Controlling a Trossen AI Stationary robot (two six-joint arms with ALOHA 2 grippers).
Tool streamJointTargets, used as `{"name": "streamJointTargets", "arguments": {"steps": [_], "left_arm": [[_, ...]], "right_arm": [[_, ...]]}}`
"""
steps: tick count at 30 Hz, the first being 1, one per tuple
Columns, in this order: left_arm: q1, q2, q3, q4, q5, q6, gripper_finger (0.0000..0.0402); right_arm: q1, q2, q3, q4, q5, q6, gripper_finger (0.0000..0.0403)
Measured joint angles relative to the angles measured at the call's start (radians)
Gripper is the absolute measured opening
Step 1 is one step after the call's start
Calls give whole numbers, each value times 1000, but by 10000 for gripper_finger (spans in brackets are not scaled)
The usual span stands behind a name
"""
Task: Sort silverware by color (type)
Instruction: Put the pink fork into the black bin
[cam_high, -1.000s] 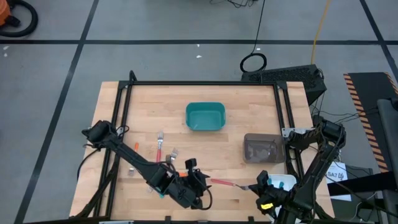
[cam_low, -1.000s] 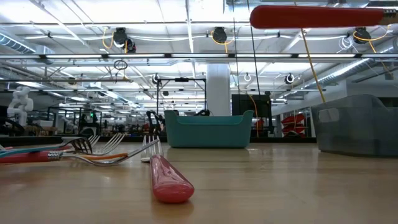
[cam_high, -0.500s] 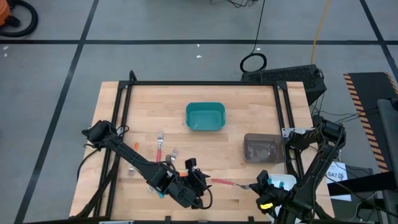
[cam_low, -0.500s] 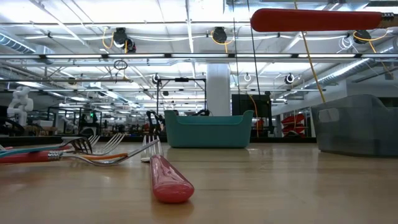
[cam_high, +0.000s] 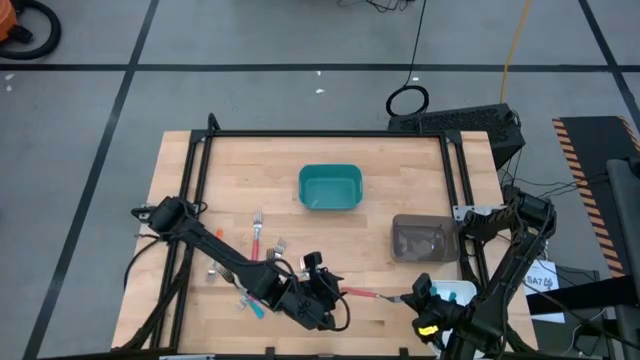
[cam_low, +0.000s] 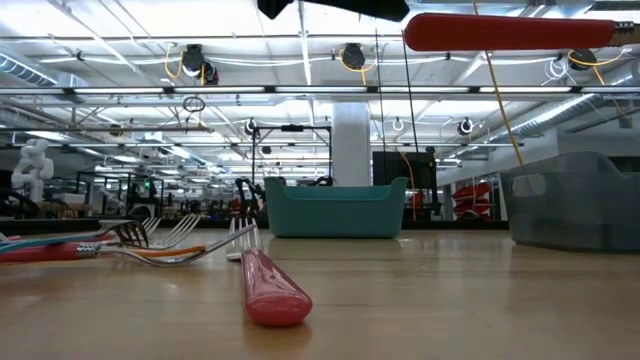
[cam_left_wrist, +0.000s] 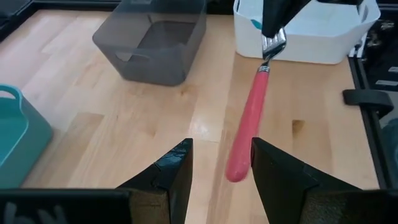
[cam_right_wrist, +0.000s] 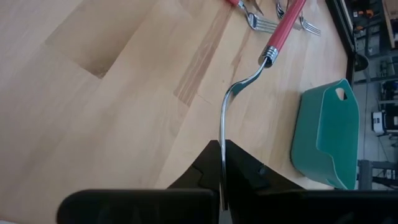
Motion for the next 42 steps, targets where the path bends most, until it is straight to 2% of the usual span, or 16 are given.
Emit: {"name": "streamJointTargets", "arguments": {"steps": [5, 11, 15, 20, 23, 31, 42], "left_arm": [[0, 15, 0, 2, 3, 9, 176], [-5, 21, 0, 50, 1, 40, 250], [-3, 22, 0, 83, 3, 31, 280], [10, 22, 0, 100, 18, -12, 284], [17, 22, 0, 106, 64, -23, 284], [19, 22, 0, 104, 113, -63, 284], [19, 21, 0, 104, 118, -89, 285]], "right_arm": [[0, 0, 0, 1, 1, -46, 3], [-2, 0, 0, 6, 5, -87, 3], [-8, 0, 0, 17, 8, -109, 3], [-11, 0, 0, 46, 34, -161, 3], [-11, 0, 0, 62, 58, -196, 3], [-15, 0, 0, 64, 61, -220, 3], [-15, 0, 0, 65, 104, -267, 3]]}}
